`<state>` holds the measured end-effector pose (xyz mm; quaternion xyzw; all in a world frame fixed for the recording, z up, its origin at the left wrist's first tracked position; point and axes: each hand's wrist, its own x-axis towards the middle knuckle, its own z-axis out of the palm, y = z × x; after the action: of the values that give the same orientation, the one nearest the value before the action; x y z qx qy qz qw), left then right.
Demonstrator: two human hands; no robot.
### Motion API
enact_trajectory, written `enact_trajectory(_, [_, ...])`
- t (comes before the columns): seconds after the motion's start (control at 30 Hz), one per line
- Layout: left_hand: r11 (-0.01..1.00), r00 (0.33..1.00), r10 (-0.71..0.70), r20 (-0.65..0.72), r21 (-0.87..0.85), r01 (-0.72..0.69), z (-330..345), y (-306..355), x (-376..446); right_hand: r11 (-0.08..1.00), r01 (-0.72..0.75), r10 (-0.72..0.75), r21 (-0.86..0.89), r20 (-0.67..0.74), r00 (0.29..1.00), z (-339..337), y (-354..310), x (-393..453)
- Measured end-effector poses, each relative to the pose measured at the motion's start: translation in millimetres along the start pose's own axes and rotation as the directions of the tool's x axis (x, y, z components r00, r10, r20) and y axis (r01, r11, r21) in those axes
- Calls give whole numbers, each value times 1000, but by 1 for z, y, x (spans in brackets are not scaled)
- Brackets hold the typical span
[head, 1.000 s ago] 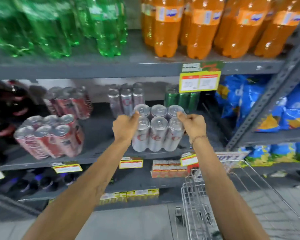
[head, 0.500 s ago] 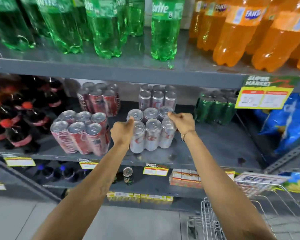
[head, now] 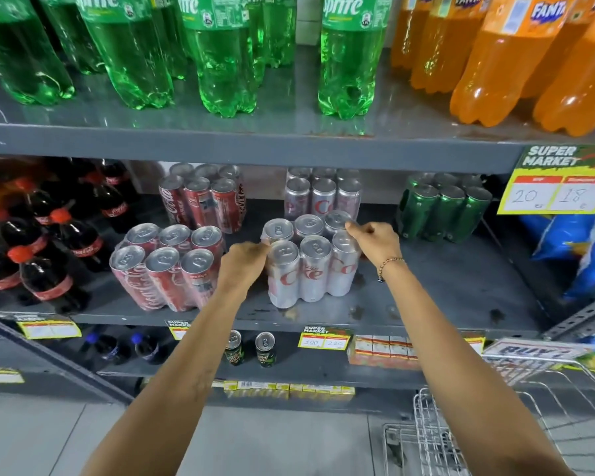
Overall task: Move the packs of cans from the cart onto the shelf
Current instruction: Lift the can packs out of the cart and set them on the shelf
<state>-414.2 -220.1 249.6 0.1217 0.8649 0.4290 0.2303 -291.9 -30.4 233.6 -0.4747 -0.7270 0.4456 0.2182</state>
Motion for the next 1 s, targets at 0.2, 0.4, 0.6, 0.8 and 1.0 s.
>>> enact_trajectory(0.2, [797, 741, 604, -293, 197, -571, 17, 5, -49, 979, 205, -201, -22, -306, 930, -20, 11, -65])
enact_trajectory(0.4, [715, 707, 698, 114, -52, -697, 106, 23, -108, 987, 147, -102, 62, -464, 880, -81, 71, -141])
enact_trajectory(0.6, [724, 569, 631, 527, -136, -676, 235, 16, -196, 973, -143, 222, 179, -587, 778, -163, 197, -216])
enact_trajectory(0.8, [752, 381, 276, 883, 48, -657, 363, -34, -273, 778, -525, 616, 345, -579, 534, -213, 348, -296])
enact_trajectory(1.0, [632, 373, -94, 923, 345, -694, 444, -101, -304, 472, -696, 873, 541, -399, 282, -205, 443, -347])
